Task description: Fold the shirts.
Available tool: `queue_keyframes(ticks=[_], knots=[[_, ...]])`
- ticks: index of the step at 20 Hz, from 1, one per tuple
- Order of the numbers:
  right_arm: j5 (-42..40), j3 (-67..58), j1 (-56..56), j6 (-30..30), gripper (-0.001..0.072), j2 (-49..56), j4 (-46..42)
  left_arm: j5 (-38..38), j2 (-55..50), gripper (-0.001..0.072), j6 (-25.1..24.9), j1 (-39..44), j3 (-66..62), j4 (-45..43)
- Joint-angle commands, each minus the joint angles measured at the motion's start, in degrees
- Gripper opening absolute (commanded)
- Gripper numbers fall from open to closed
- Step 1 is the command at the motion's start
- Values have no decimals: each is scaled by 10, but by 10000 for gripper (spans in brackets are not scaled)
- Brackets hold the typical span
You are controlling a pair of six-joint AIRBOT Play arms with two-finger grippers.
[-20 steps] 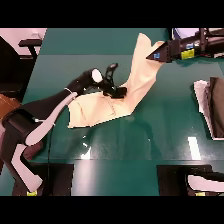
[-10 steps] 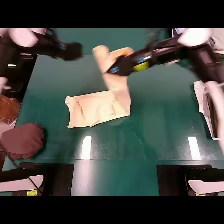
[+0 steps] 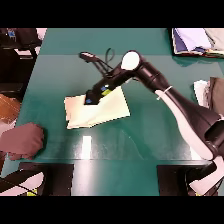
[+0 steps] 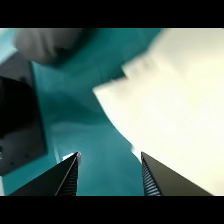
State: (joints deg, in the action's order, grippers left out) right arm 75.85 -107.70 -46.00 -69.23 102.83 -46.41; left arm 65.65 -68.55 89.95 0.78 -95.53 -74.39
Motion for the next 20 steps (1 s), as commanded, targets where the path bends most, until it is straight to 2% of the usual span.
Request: queue_keyframes(ticks=[1, 3, 4, 5, 6, 8, 11, 17, 18, 20], knots=[[15, 96, 87, -30, 448, -47, -64, 25, 5, 24, -4, -5, 0, -1], [-5, 174, 157, -50, 451, -75, -68, 33, 5, 24, -4, -5, 0, 5], [-17, 210, 191, -54, 499, -84, -62, 34, 5, 24, -4, -5, 0, 11], [-26, 238, 218, -54, 646, -86, -49, 34, 5, 24, -4, -4, 0, 15], [-35, 263, 243, -53, 671, -85, -32, 33, 4, 23, -5, 2, 0, 14], [-57, 296, 268, -53, 669, -72, 4, 31, 2, 24, -12, 15, 0, 14], [-68, 301, 266, -46, 628, -32, 52, 11, 0, 23, -20, 45, 9, 13], [-61, 214, 176, -37, 621, 78, 126, 10, -14, 23, -19, 66, 11, 24], [-59, 196, 160, -32, 524, 94, 139, 10, -15, 24, -19, 66, 11, 27], [-53, 159, 134, -11, 240, 117, 153, 11, -16, 23, -19, 66, 11, 33]])
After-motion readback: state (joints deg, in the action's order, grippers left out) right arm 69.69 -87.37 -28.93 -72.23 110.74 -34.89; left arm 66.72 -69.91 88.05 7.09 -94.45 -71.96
